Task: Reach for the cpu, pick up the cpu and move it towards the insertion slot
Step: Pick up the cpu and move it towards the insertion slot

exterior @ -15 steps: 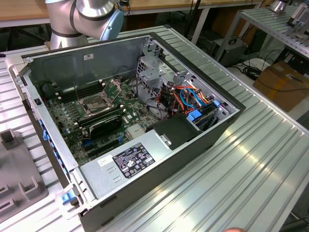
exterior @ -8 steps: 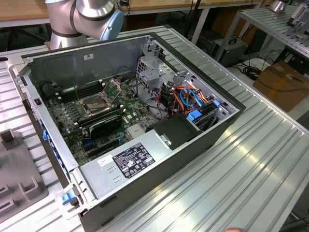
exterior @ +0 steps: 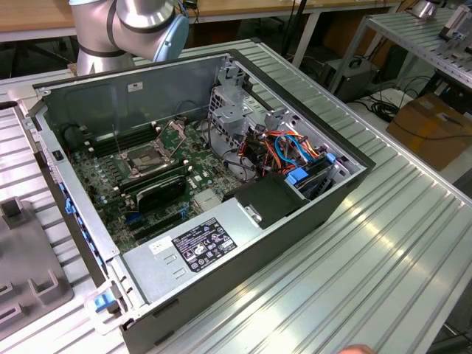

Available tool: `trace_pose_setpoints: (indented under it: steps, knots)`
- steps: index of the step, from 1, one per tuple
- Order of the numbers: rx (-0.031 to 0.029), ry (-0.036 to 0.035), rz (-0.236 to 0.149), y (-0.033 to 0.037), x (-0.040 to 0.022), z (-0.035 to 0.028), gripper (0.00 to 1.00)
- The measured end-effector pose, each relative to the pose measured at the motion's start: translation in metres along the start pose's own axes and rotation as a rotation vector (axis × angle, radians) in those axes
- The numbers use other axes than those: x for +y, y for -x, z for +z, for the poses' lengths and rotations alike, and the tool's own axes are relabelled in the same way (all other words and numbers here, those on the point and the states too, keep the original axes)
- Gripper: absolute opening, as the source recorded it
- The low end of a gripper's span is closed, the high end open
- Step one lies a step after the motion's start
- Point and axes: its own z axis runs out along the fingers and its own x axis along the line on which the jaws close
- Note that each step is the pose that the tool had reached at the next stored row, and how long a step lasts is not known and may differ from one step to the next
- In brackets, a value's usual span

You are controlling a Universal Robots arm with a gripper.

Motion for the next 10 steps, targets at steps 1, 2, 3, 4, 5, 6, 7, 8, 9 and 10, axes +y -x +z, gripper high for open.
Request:
trace_pose_setpoints:
  steps: [1,2,3,4,5,6,7,8,9,10]
  knots:
    - [0.0001,-0.0001,-0.003,-0.0001,-0.0011,0.0045,0.72]
    - [0.0006,-0.0001,-0.011,-0.0002,-0.0024,0.0081,0.72]
    - [0.0005,0.0001,-0.014,-0.0021,-0.0029,0.0119,0.72]
    - [0.0002,0.0002,-0.014,-0.0031,-0.0030,0.0148,0.72]
    - [0.0006,0.0001,-0.014,-0.0032,-0.0032,0.0180,0.72]
    - [0.0005,0.0001,-0.014,-0.0032,-0.0033,0.0215,0.72]
    - [0.0004,0.0001,-0.014,-0.0033,-0.0035,0.0234,0.72]
    - [0.0003,0.0002,-0.014,-0.0032,-0.0036,0.0259,0.72]
    - [0.0003,0.0011,-0.014,-0.0032,-0.0037,0.0284,0.72]
    - [0.0002,0.0013,-0.014,-0.0032,-0.0038,0.0309,0.72]
